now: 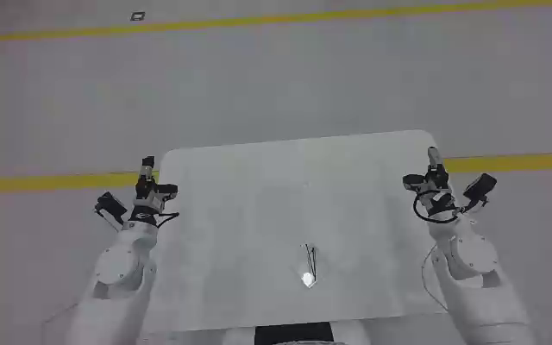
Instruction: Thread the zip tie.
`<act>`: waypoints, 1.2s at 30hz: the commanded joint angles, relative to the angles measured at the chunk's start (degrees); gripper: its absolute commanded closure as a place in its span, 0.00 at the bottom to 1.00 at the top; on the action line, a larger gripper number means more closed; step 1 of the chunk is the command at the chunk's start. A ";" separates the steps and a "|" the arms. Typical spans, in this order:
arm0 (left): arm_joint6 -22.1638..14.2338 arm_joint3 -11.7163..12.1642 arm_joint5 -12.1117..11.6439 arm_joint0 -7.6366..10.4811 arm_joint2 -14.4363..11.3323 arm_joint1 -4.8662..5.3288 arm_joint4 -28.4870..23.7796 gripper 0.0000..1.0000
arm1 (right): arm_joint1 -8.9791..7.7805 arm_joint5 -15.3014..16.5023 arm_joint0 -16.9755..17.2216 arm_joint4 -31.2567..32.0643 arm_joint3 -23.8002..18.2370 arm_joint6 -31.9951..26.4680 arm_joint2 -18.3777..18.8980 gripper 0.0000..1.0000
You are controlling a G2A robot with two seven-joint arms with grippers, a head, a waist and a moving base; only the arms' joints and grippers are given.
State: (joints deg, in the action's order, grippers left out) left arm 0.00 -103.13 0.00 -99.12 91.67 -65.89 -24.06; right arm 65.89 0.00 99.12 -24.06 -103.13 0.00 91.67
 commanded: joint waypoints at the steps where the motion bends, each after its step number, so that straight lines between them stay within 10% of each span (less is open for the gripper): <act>1: 0.00 0.00 0.00 0.00 0.00 0.00 0.00 0.22 | 0.00 0.00 0.00 0.00 0.00 0.00 0.00 0.00; 2: 0.00 0.00 0.00 0.00 0.00 0.00 0.00 0.00 | -0.06 0.60 -0.07 1.31 -0.61 -0.40 -0.01 0.00; 8: 0.00 0.00 0.00 0.00 0.00 0.00 0.00 0.00 | -0.32 6.92 3.49 13.53 -3.82 -4.08 -0.96 0.00; 22: 0.00 0.00 0.00 0.00 0.00 0.00 0.00 0.00 | -0.32 6.92 3.49 13.53 -3.82 -4.08 -0.96 0.00; 30: 0.00 0.00 0.00 0.00 0.00 0.00 0.00 0.00 | -0.85 8.02 4.83 35.90 -6.47 -7.73 -3.38 0.00; 36: 0.00 0.00 0.00 0.00 0.00 0.00 0.00 0.00 | -0.74 8.35 4.74 35.23 -6.51 -8.09 -4.16 0.00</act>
State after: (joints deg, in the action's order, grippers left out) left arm 0.00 -103.13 0.00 -99.12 91.67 -65.89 -24.06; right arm 65.15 8.35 103.85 11.14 -109.64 -8.11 87.49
